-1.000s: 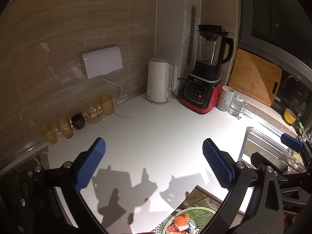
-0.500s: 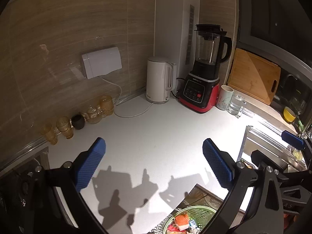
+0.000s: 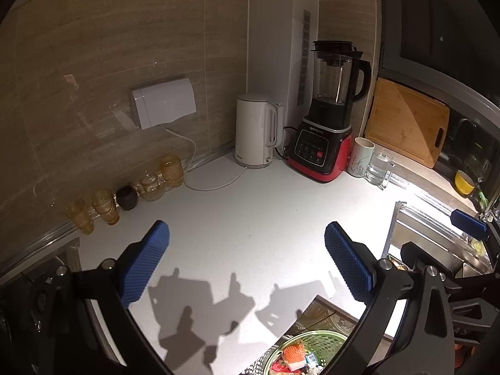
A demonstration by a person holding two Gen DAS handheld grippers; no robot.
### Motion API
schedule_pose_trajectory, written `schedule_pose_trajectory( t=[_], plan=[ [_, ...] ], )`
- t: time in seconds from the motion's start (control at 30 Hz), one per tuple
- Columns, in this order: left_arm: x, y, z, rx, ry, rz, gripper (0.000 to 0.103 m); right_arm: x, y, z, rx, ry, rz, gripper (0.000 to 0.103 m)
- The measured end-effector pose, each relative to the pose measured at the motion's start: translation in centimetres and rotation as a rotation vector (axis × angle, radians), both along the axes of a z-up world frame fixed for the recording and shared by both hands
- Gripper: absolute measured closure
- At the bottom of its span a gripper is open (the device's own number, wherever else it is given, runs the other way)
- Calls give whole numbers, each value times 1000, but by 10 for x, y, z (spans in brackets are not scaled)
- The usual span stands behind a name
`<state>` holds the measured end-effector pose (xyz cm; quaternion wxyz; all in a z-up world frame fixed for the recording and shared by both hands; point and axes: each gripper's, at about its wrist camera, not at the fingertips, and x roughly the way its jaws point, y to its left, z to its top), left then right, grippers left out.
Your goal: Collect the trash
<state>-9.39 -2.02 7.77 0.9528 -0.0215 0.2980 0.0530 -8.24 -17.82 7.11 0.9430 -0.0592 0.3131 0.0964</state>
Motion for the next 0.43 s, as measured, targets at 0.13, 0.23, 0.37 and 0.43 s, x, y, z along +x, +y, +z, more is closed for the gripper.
schedule_pose_trajectory(
  t=[0.13,0.23,0.37,0.43],
  plan=[
    [-1,1,0,4,-6,6,8,0,0,0,0,-2,0,3],
    [-1,3,1,-13,4,4,8,-1,1,0,2,-1,0,3],
    [1,4,1,-21,4,10,8,0,2,1,3,0,1,3],
    [2,3,0,-19,7,7,8,0,2,1,3,-1,0,3]
  ],
)
